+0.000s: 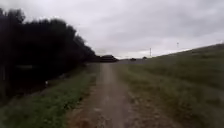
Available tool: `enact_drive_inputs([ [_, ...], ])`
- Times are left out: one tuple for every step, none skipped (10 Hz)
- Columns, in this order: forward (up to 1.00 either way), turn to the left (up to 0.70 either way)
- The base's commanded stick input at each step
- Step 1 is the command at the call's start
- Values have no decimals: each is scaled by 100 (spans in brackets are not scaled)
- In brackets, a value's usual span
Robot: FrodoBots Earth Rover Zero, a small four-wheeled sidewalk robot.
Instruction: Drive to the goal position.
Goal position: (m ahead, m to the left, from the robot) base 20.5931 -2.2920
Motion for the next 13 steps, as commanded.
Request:
enact_drive_inputs([
  [70, 0],
  [70, 0],
  [70, 0],
  [70, 0],
  [70, 0],
  [70, 0],
  [70, 0],
  [70, 0],
  [70, 0],
  [70, 0],
  [70, 0],
  [70, 0],
  [70, 0],
])
